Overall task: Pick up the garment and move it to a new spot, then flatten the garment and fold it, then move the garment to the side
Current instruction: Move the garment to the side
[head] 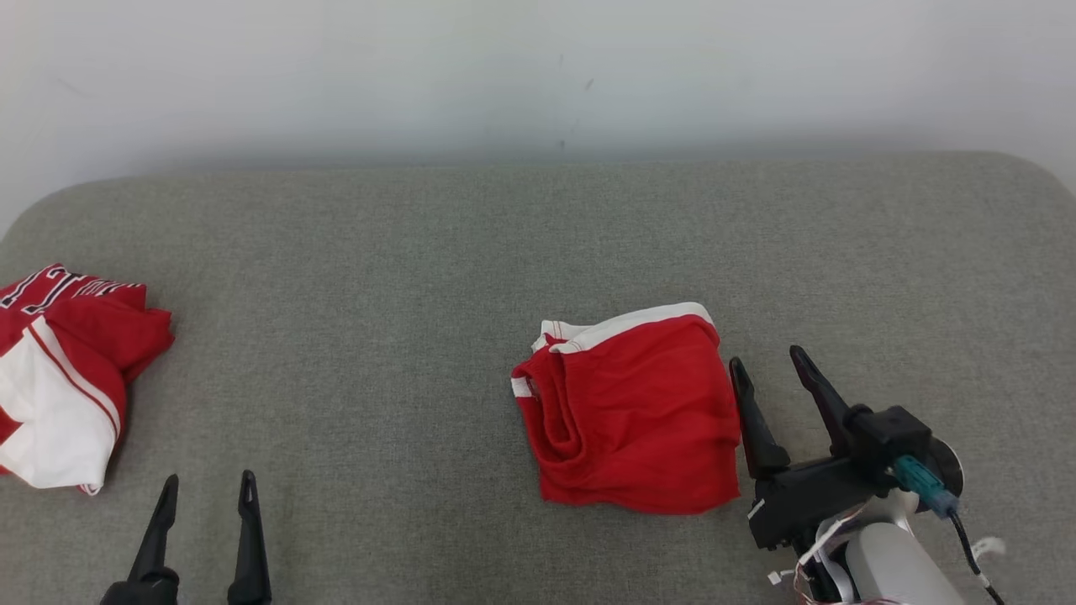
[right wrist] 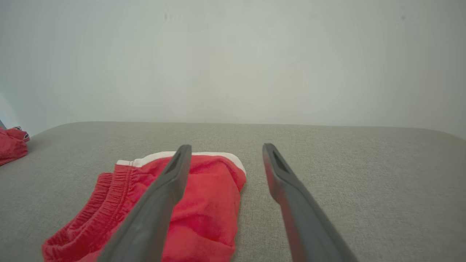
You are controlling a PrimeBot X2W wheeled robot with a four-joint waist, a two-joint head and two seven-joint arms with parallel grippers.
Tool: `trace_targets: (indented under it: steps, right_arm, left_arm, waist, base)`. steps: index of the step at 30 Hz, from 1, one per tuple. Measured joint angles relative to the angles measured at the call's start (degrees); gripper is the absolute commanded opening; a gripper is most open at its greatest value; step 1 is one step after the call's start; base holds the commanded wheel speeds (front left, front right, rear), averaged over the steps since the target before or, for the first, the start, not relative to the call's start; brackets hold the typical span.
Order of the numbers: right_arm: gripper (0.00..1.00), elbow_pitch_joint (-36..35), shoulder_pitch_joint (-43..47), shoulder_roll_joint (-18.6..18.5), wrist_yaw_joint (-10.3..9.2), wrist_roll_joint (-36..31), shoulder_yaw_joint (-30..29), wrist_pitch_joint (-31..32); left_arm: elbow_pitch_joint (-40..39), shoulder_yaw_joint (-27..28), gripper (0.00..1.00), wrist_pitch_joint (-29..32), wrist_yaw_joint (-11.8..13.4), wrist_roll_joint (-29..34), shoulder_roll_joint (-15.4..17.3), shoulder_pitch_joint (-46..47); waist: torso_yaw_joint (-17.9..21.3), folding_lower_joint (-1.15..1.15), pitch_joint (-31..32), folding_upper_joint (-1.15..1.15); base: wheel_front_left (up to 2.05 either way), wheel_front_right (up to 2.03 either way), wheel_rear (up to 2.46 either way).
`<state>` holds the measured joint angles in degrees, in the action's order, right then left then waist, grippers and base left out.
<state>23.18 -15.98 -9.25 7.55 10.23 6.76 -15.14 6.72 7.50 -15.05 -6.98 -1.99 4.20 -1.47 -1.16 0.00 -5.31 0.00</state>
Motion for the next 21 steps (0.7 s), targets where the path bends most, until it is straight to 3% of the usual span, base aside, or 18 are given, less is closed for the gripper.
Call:
trace_targets:
  steps: [12,19,20,21]
  right_arm:
    - [1.0,21.84,-9.26,-1.68,0.0,4.0,4.03,0.02]
    - [1.0,28.37,-11.24,-0.21,0.0,7.61,7.64,-0.09]
    - [0.81,29.19,-11.78,-0.07,0.0,8.4,8.44,0.02]
    - [0.29,29.77,-12.36,-0.01,0.0,9.17,9.22,0.03]
  left_arm:
    - [0.08,-1.87,1.0,0.0,0.42,-0.11,-0.63,2.71]
    - [-0.41,-1.8,1.0,0.0,0.91,-0.2,-0.79,2.66]
    - [-0.33,-1.69,1.0,0.0,0.91,-0.27,-0.81,2.65]
    - [-0.23,-1.59,1.0,0.0,0.9,-0.45,-0.82,2.66]
  waist:
    - [-2.6,0.0,-3.11,0.01]
    - [-2.98,0.0,-3.74,0.0]
    - [-2.95,0.0,-3.78,0.0]
    - [-2.92,0.0,-3.83,0.0]
  base:
    - [0.0,0.0,0.0]
    - [0.0,0.0,0.0]
    - [0.0,0.0,0.0]
    - [0.0,0.0,0.0]
